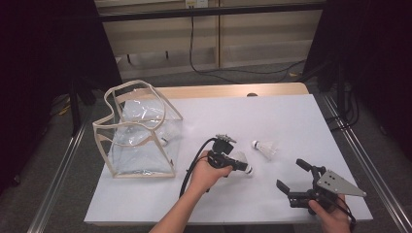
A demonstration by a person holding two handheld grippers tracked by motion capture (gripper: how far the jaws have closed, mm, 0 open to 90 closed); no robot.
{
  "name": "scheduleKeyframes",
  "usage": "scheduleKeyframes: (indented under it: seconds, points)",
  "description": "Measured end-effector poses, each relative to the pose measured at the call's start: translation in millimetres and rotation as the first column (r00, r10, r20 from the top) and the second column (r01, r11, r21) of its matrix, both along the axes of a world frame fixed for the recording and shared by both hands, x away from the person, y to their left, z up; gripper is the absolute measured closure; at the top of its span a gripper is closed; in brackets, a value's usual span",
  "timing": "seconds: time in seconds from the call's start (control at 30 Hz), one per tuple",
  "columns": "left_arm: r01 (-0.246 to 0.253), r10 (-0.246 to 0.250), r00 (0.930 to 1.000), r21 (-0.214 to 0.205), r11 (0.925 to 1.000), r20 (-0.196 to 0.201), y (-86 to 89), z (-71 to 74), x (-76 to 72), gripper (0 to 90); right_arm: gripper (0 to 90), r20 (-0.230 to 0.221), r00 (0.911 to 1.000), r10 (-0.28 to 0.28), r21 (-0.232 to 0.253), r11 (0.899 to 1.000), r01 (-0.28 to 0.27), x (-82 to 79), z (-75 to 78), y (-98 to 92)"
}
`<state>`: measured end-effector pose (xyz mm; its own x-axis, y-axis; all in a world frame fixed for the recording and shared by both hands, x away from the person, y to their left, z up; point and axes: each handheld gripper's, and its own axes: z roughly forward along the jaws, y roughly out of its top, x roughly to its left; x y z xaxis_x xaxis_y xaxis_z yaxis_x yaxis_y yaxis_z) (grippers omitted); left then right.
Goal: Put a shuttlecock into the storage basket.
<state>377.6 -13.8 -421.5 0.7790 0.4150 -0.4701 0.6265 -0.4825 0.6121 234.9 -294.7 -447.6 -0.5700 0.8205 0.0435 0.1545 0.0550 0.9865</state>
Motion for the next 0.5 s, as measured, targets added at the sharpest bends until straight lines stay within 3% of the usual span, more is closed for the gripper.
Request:
scheduleKeyframes:
  seconds: [0.5]
  points:
    - [0.017, -0.017, 0.9999, -0.015, 0.9998, 0.002, 13.6, 18.4, 2.2, 90.0, 1.8, 0.004, 1.0000, -0.002, 0.007, 1.000, 0.002, 1.6, 0.3, 1.5]
